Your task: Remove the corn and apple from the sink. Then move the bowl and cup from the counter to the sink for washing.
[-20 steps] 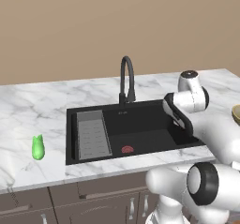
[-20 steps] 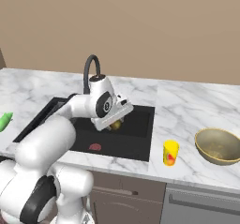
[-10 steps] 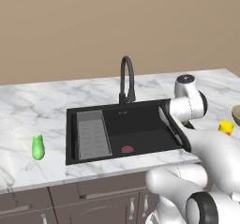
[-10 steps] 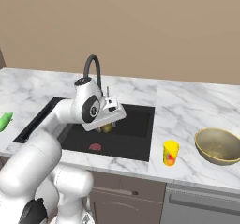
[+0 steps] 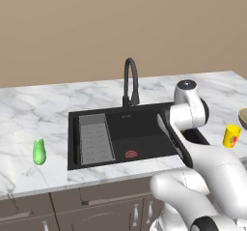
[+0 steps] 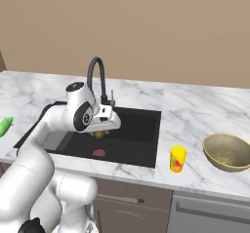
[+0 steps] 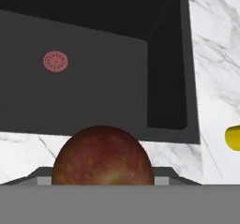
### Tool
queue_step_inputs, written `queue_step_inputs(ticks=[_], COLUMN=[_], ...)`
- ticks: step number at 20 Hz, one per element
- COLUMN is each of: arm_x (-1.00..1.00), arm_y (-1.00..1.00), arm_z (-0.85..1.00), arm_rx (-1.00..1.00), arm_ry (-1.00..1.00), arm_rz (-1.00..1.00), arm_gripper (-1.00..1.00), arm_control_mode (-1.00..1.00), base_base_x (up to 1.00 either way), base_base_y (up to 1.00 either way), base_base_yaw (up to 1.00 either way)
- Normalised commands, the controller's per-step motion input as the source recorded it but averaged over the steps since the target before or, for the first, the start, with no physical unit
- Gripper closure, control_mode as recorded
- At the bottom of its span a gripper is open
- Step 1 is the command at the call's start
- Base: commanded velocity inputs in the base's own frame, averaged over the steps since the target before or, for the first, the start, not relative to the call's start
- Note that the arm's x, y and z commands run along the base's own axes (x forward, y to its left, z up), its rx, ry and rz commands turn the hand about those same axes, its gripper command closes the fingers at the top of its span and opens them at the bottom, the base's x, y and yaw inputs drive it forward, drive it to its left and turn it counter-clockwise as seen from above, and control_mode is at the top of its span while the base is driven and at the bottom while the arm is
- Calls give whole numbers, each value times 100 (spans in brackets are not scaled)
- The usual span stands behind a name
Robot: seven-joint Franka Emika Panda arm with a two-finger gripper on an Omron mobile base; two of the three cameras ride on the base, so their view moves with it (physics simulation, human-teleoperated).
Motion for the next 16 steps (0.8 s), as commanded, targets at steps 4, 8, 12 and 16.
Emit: queue_step_inputs(ticks=[4,8,12,16], arm_x=[-6,-11,-9,-4], arm_y=[39,37,41,46], arm_z=[5,3,1,0], arm_rx=[13,14,11,7], arm_ry=[-11,-10,-4,0], arm_rz=[-12,-11,-10,-9], arm_gripper=[100,100,100,100], arm_control_mode=[-100,-100,-100,-100], base_base_x=[0,0,0,0], base_base_y=[0,0,0,0], base_base_yaw=[0,0,0,0])
